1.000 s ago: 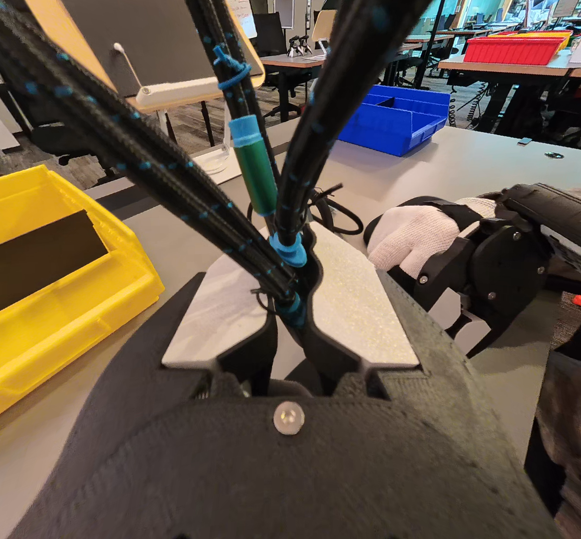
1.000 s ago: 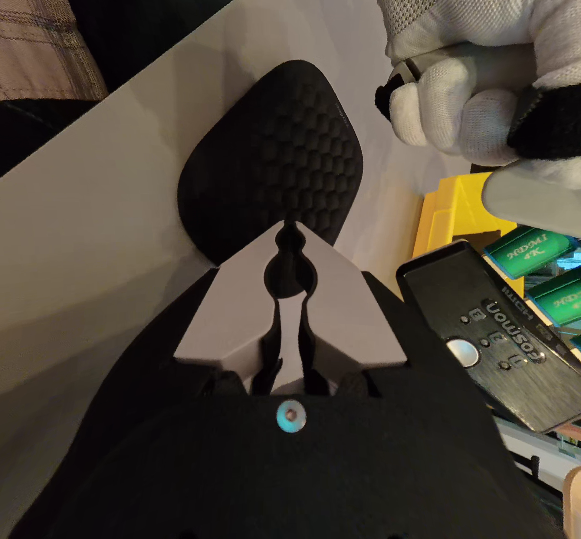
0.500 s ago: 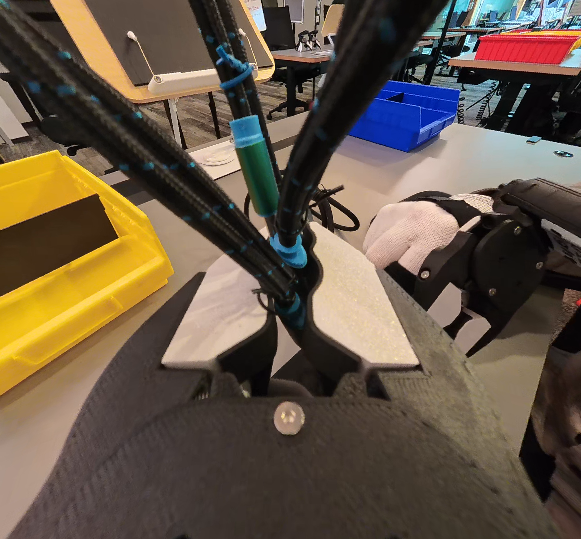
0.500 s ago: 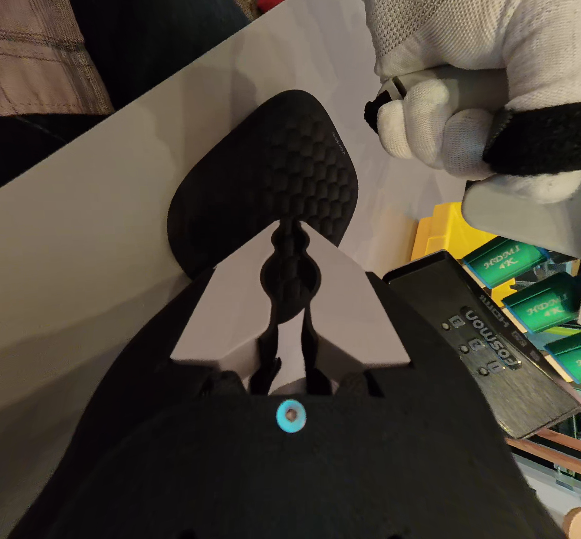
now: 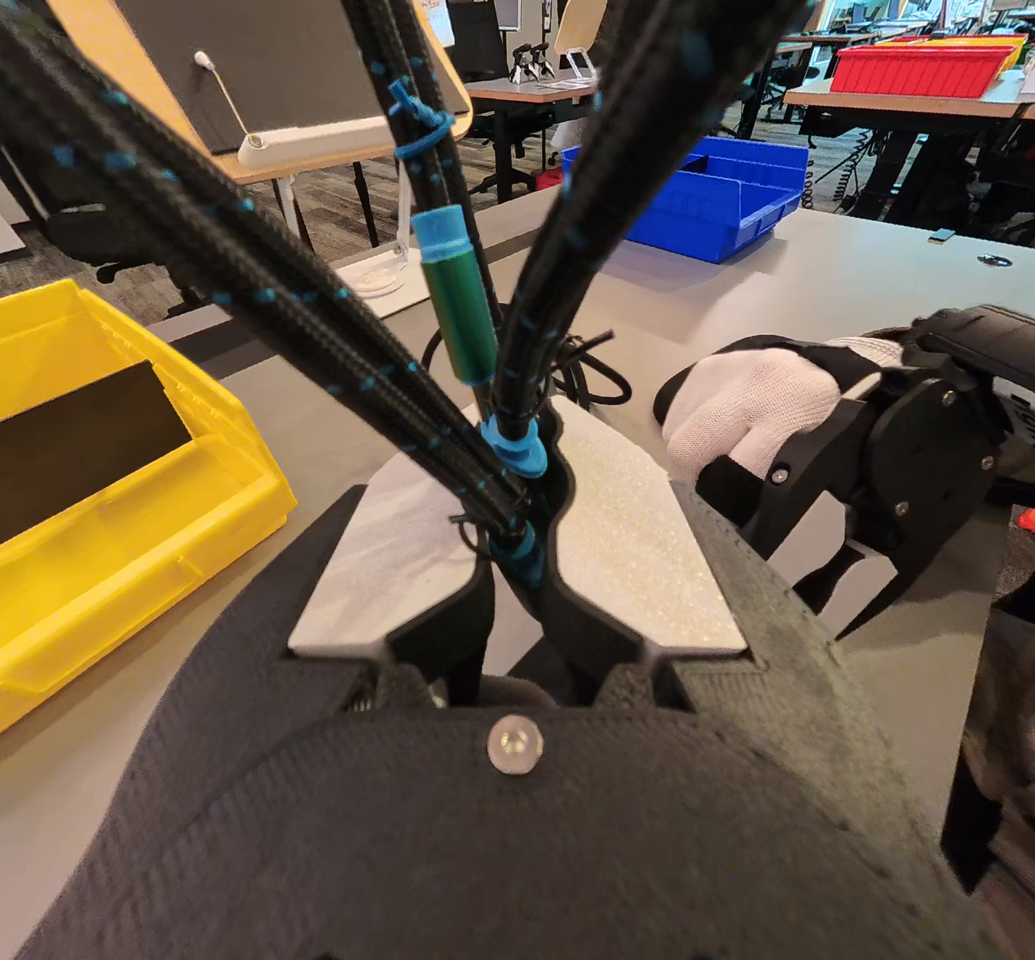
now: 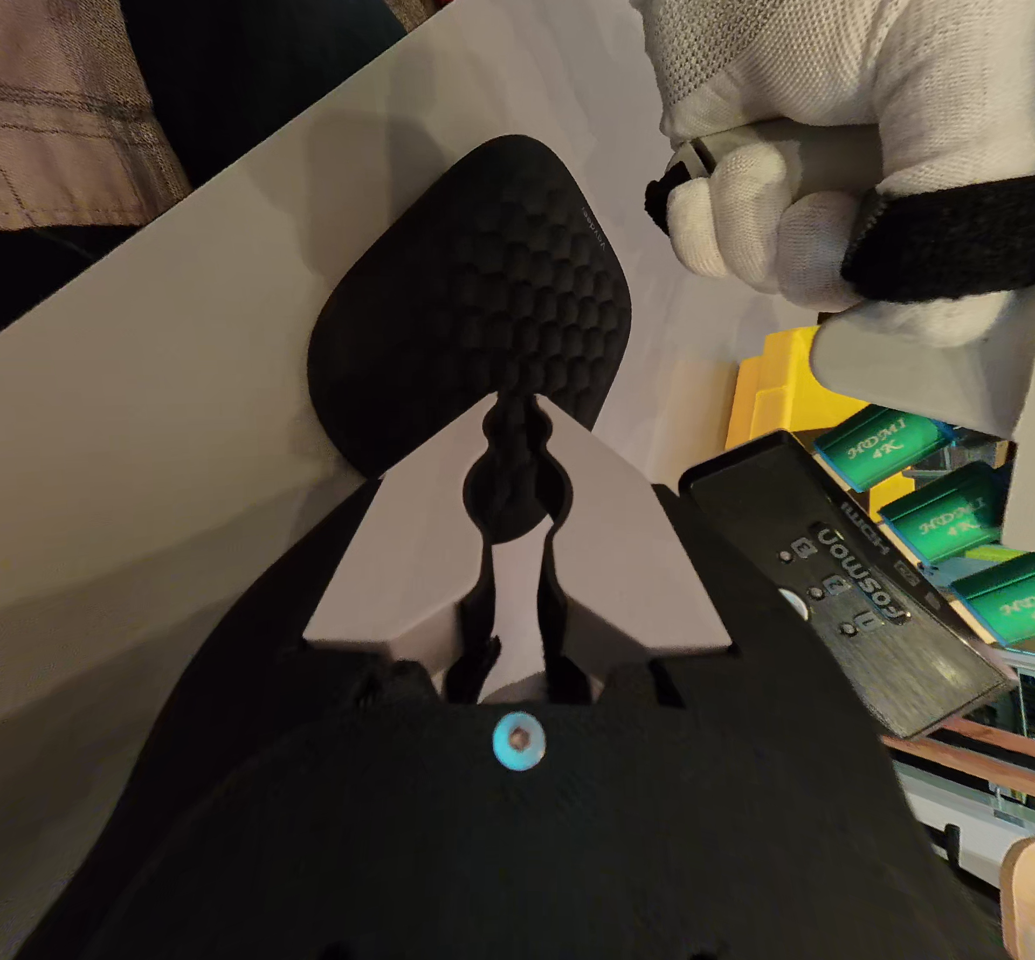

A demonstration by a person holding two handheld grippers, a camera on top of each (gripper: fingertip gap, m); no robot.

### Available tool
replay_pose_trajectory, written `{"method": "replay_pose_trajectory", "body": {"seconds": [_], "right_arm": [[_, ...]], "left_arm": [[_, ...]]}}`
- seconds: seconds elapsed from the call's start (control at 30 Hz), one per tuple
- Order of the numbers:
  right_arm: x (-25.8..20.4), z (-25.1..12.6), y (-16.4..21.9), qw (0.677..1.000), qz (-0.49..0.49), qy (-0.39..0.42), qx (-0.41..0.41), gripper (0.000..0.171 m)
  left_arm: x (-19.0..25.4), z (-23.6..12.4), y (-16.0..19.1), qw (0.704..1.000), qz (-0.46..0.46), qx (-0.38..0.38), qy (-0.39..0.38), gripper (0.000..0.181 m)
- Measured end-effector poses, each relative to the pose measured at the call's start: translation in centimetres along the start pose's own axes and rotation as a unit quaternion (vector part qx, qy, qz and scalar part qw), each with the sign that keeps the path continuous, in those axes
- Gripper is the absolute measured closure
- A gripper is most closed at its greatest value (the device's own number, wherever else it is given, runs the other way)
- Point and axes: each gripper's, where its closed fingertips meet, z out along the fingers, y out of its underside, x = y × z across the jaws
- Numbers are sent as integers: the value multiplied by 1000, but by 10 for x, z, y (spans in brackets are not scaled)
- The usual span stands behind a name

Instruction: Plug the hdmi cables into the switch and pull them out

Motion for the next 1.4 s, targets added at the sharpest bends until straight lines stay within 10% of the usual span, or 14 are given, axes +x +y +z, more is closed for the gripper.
{"method": "replay_pose_trajectory", "body": {"seconds": [0.03,1.03,1.4], "right_arm": [[-1,-1,1,1000,1,1,-3,167],[6,-69,34,985,125,110,-47,167],[77,-175,63,877,322,352,52,147]], "left_arm": [[1,1,-1,1000,4,-1,1,166],[47,66,-12,995,48,-21,87,167],[67,92,-14,988,61,-27,141,167]]}}
